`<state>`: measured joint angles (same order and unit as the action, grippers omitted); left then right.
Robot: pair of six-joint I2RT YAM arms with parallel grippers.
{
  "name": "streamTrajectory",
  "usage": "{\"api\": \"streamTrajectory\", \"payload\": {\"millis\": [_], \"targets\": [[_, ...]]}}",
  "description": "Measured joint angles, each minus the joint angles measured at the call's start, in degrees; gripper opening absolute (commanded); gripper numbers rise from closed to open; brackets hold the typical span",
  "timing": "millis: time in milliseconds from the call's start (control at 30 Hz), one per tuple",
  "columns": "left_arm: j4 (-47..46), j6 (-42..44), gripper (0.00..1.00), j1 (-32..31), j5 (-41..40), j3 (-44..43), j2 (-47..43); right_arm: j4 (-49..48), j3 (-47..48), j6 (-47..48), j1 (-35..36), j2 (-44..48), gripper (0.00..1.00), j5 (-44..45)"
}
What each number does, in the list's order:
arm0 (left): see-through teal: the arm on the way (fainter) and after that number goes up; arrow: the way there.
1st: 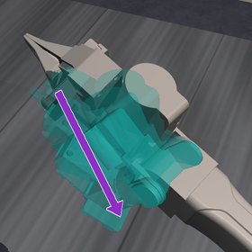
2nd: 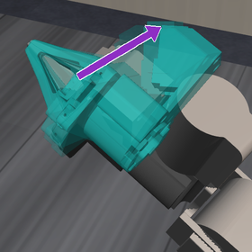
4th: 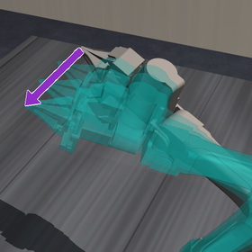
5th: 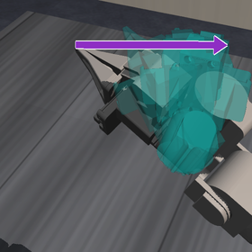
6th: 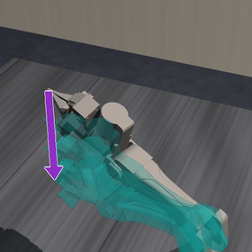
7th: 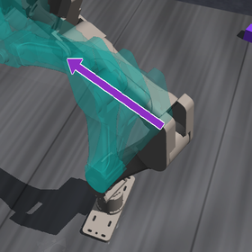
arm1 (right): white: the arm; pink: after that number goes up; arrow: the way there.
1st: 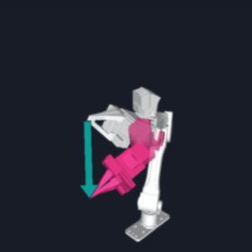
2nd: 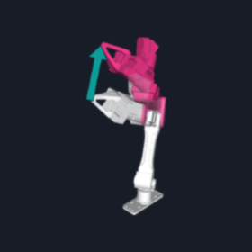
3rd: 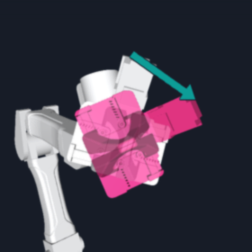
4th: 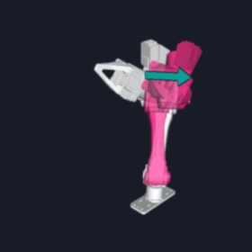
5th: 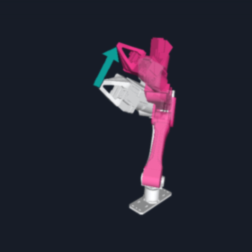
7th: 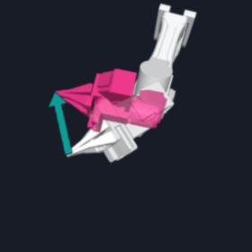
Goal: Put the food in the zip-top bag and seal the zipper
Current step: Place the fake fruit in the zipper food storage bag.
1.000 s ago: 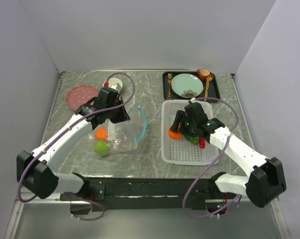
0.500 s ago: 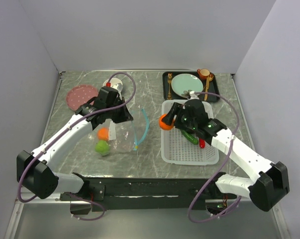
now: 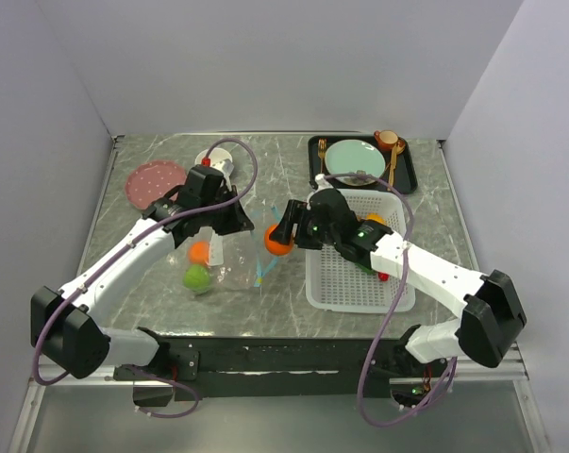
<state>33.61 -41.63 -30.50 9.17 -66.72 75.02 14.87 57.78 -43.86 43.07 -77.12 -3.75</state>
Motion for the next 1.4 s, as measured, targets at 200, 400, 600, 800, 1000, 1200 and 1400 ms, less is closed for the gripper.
{"api": "streamTrajectory", "payload": {"millis": [200, 400, 600, 800, 1000, 1200, 1400], "targets": [[-0.02, 0.0, 0.01, 0.0, 0.0, 0.5, -0.22, -0.72, 1.42, 0.04, 0.57, -1.38, 0.49, 0.09], [0.02, -0.02, 0.01, 0.0, -0.09, 0.5, -0.44, -0.68, 4.11, 0.48, 0.68, -3.23, 0.53, -0.02], [0.0, -0.04, 0.01, 0.0, -0.46, 0.5, -1.66, -0.57, 6.75, 0.55, 1.2, -7.3, 0.61, -0.59], [0.04, -0.02, 0.01, 0.0, -1.38, 0.5, -2.34, 0.37, 8.81, 0.87, 1.68, -11.1, 0.86, -1.16], [0.07, -0.02, 0.01, 0.0, -2.14, 0.5, -3.19, 0.87, 10.03, 1.4, 1.81, -11.56, 0.98, -0.79], [0.07, -0.02, 0.01, 0.0, -2.89, 0.5, -3.21, 3.28, 10.03, 1.64, 1.79, -8.81, 1.0, 3.65], [0.07, 0.0, 0.01, 0.0, -2.99, 0.5, -3.19, 8.79, 9.14, 1.31, 1.18, -0.09, 1.0, 14.6]]}}
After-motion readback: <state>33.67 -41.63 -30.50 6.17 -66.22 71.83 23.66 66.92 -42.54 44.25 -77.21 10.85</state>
